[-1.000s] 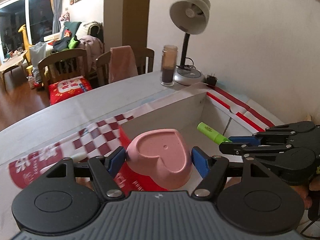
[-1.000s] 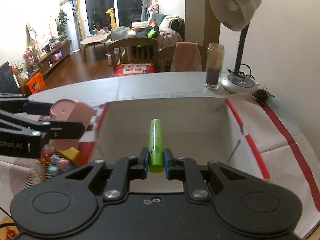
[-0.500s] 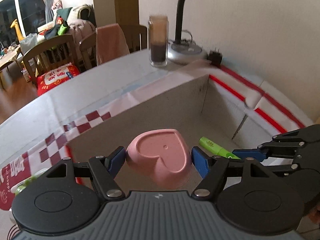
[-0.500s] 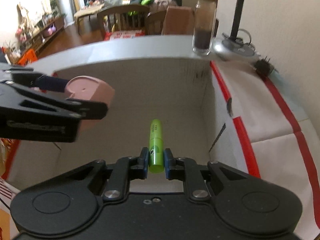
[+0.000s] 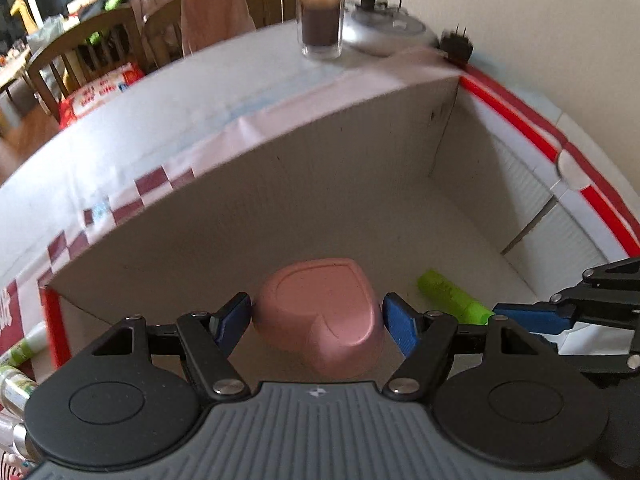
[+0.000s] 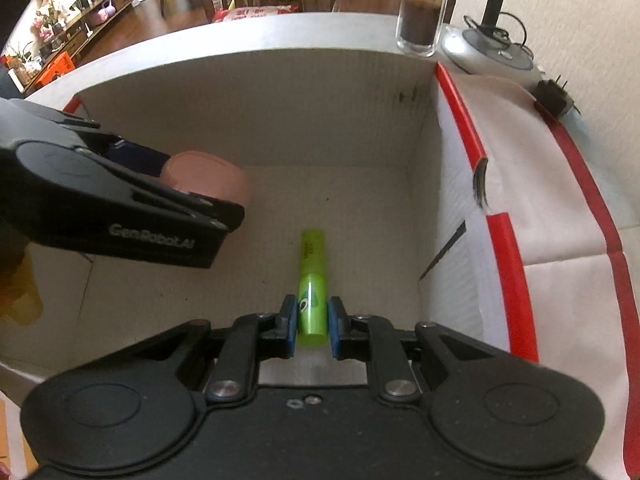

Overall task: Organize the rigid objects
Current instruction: 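Carry the pink heart dish and green highlighter into the box with both grippers, then open both grippers to drop the items and withdraw from the box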

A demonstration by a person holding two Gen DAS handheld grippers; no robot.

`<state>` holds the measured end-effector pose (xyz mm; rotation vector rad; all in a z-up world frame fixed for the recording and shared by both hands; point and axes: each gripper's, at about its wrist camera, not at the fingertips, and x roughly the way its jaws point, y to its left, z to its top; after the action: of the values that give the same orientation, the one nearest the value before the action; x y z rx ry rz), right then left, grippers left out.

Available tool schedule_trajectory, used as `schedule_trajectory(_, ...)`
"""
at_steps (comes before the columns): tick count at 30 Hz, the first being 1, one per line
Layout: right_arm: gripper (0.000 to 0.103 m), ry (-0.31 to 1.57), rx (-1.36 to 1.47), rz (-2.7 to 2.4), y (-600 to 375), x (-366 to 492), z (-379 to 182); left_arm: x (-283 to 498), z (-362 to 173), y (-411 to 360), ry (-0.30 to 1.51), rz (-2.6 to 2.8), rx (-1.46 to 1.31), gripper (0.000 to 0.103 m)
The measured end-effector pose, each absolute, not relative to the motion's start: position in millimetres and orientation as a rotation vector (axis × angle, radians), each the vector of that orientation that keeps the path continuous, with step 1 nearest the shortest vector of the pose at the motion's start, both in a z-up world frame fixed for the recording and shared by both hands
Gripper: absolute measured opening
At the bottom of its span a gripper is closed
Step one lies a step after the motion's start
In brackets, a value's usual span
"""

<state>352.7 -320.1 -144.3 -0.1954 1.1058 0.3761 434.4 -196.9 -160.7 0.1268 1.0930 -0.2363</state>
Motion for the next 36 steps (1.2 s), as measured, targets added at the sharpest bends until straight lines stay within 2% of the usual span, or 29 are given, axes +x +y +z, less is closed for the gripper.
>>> schedule_trajectory(6, 0.016, 1.134, -0.183, 0.376, -320, 354, -146, 445, -176, -193, 1.181, -0.229, 0.088, 0.073)
schedule_trajectory(12, 0.025, 1.137, -0.198, 0.373, -321, 356, -147, 447, -182, -189, 1.223, -0.213, 0.061, 0.073)
schedule_trajectory(16, 0.036, 1.129, -0.172, 0.382, -324, 357, -144, 445, -180, -189, 1.234, -0.212, 0.045, 0.073)
schedule_trajectory(22, 0.045, 1.096, -0.151, 0.392, -327, 359, -137, 436, -163, -187, 1.193, -0.221, 0.023, 0.073)
schedule_trajectory(36, 0.053, 1.009, -0.125, 0.428, -324, 341, -110, 395, -106, -175, 1.032, -0.237, 0.005, 0.073)
